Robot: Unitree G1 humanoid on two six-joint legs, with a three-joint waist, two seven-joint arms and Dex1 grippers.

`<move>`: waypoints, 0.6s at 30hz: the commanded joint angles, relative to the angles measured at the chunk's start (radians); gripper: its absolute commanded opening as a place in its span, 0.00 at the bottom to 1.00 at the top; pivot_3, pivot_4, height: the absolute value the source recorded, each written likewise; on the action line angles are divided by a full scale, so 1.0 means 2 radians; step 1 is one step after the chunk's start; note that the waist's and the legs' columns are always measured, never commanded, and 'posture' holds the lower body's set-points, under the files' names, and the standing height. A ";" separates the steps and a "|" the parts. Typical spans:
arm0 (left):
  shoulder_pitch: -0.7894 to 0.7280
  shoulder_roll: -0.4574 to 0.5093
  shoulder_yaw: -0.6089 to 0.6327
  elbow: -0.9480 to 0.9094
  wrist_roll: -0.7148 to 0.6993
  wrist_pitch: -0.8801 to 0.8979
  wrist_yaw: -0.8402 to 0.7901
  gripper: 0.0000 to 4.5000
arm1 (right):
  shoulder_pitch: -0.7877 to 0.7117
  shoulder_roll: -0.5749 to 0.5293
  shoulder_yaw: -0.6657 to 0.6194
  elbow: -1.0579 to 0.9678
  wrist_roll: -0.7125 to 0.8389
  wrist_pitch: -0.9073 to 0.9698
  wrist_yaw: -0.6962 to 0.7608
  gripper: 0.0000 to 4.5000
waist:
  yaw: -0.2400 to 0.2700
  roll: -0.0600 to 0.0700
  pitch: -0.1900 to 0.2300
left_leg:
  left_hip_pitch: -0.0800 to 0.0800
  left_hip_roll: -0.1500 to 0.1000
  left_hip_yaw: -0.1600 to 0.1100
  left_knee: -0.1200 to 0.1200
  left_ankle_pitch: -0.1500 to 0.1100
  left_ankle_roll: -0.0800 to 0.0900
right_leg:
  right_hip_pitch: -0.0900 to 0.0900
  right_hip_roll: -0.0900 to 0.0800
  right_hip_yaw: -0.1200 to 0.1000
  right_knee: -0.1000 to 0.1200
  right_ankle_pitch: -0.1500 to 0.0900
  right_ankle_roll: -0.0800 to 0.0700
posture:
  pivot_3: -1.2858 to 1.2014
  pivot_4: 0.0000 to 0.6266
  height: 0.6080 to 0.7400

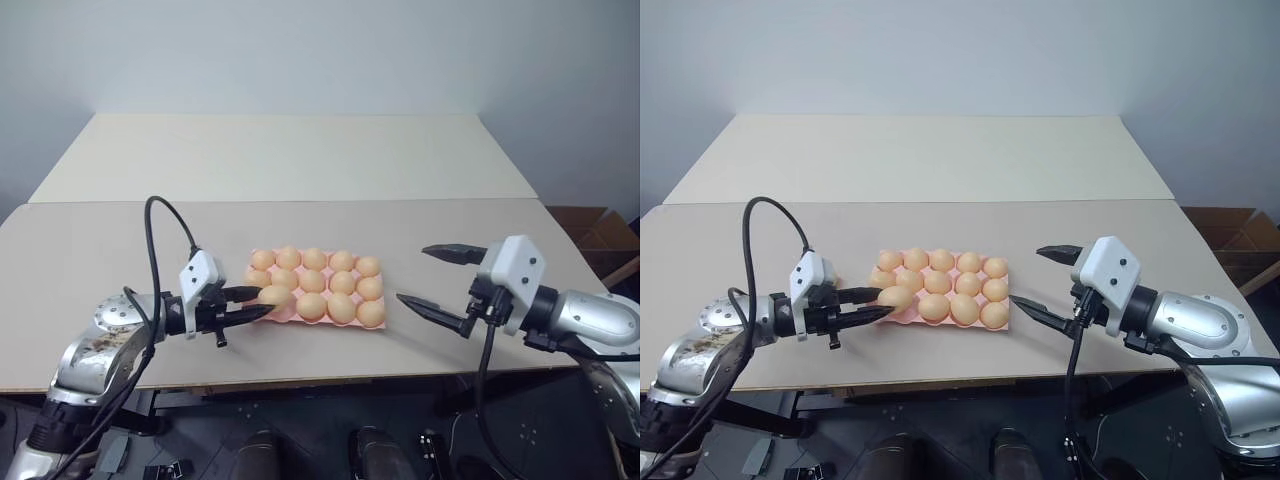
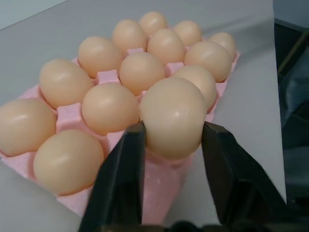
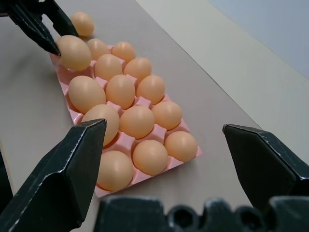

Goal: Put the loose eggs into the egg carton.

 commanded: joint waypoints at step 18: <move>0.185 0.104 0.317 0.037 -0.065 -0.031 -0.086 0.99 | -0.019 -0.004 -0.006 0.025 0.006 -0.015 0.015 1.00 | -0.005 0.000 0.000 | 0.001 0.001 0.000 0.000 0.000 0.000 | 0.000 0.000 0.000 0.000 -0.003 -0.003 | 0.52 0.24 1.00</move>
